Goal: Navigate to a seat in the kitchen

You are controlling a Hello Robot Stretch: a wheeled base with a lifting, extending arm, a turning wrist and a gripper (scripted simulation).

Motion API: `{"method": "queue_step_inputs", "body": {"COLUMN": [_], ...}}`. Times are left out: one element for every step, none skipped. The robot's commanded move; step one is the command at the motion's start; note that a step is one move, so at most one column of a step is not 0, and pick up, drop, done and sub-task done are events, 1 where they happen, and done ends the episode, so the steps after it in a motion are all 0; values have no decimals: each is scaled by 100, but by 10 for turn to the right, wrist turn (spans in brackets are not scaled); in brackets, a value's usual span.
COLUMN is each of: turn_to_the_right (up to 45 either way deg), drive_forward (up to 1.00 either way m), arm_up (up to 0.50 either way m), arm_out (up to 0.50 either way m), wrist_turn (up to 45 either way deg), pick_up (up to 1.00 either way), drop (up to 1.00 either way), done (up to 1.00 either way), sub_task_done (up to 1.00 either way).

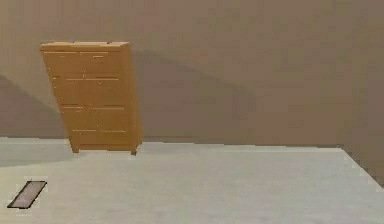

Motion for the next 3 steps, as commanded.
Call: {"method": "queue_step_inputs", "body": {"turn_to_the_right": [-390,0,-420], "drive_forward": [0,45,0], "arm_up": [0,0,0], "arm_out": [0,0,0], "wrist_turn": [0,0,0], "pick_up": [0,0,0], "drop": [0,0,0], "done": [0,0,0], "sub_task_done": [0,0,0]}}
